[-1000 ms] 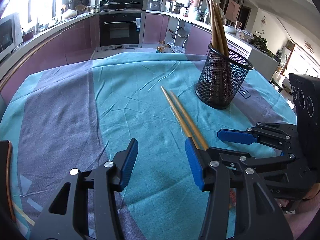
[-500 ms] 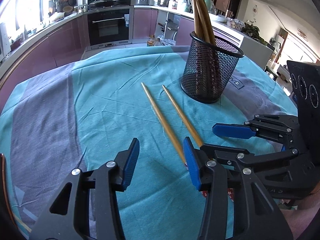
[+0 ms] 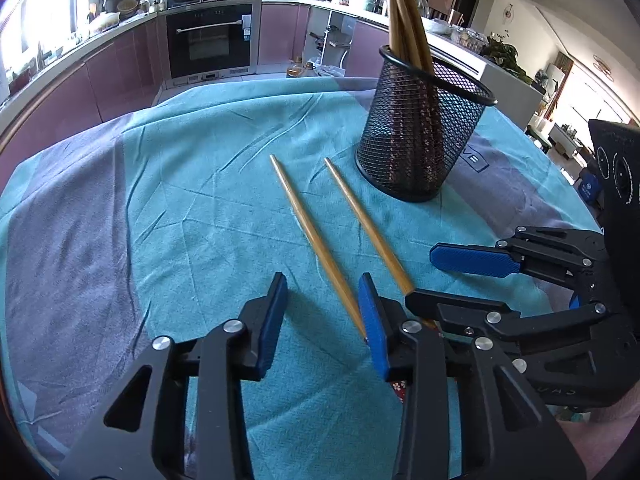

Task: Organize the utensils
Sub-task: 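Move both grippers back to the last two chopsticks on the cloth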

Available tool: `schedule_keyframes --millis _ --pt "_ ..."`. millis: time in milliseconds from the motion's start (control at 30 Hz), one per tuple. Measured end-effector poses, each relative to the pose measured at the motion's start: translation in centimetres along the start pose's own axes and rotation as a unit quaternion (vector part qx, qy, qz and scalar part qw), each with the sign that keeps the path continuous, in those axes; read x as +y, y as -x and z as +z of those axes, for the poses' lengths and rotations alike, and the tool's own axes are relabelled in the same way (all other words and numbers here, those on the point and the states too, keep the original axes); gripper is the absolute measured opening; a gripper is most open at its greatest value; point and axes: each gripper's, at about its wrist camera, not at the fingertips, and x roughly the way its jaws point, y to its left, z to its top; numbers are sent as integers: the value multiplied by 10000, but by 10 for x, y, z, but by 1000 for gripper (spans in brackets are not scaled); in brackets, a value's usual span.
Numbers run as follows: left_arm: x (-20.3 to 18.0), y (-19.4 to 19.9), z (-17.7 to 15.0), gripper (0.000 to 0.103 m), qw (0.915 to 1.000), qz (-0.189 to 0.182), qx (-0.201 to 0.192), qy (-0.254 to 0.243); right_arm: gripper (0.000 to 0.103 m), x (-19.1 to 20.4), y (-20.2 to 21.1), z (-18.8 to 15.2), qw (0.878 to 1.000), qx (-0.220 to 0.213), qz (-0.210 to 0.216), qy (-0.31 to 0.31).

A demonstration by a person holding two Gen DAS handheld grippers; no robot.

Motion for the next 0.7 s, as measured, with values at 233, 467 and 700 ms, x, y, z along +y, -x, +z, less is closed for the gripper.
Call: schedule_keyframes --millis 233,467,700 --pt "2 3 -3 25 10000 -45 41 48 34 -3 -2 4 10000 3 -22 2" --pt "0 2 -1 27 9999 44 111 -26 34 -5 -5 9 10000 -1 -30 -29" --pt "5 -7 11 26 9999 26 166 42 34 -6 -12 18 10000 -7 -72 -40"
